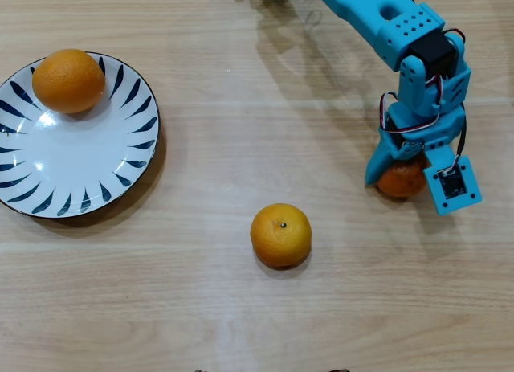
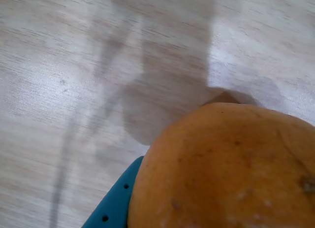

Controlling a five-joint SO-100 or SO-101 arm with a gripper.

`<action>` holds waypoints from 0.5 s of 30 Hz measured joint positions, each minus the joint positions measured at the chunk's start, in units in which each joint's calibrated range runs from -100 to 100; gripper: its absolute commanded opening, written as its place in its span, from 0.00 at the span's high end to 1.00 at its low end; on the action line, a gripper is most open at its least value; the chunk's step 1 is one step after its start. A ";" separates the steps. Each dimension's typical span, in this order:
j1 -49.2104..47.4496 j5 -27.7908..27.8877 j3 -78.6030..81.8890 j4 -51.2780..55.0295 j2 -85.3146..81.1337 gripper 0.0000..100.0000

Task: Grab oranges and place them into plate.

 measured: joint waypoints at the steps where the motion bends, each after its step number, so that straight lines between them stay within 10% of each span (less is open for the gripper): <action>1: 0.00 0.00 0.00 0.00 0.00 0.71; 15: 9.29 10.17 -1.77 14.04 -18.54 0.71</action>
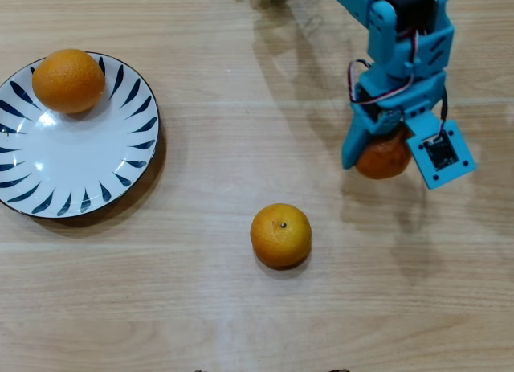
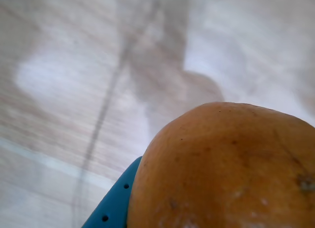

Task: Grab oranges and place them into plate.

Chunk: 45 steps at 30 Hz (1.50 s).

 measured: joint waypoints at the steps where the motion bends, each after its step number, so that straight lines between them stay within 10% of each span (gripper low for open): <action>1: 2.20 1.72 0.18 0.00 -2.96 0.71; 19: 44.49 25.46 29.75 -9.04 -25.05 0.71; 29: 52.51 26.50 51.53 -26.18 -18.37 0.71; 45: 53.69 25.98 52.06 -23.77 -19.04 0.59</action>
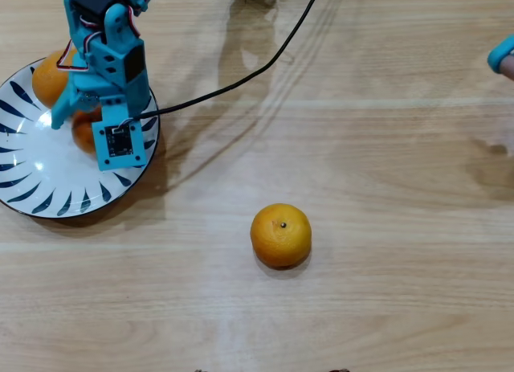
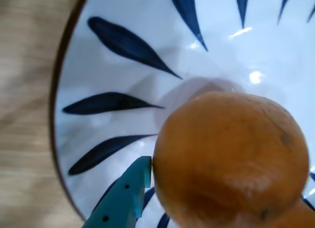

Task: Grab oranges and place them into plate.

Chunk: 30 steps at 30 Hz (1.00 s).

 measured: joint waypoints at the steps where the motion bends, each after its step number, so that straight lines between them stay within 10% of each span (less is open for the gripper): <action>1: -0.42 -0.31 0.00 1.38 -1.86 0.59; 19: -39.59 -27.33 -14.08 9.47 -12.95 0.59; 30: -46.77 -30.83 -34.09 9.30 4.15 0.59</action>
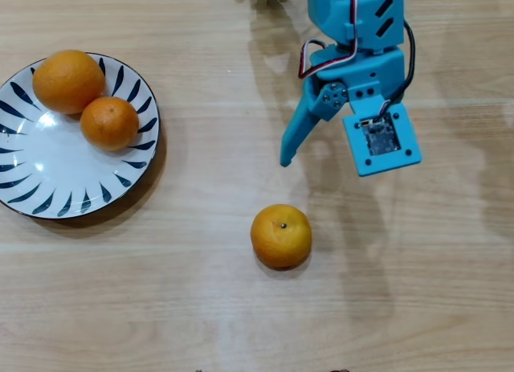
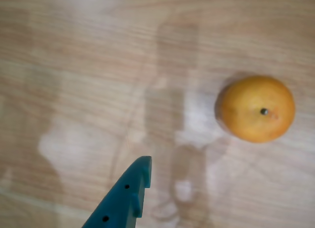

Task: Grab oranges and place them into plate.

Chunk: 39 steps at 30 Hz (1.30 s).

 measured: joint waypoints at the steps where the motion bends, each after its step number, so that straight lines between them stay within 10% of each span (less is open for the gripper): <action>1: 0.00 0.00 -0.53 0.00 1.02 0.59; 39: 8.27 4.64 -19.65 -6.98 37.16 0.59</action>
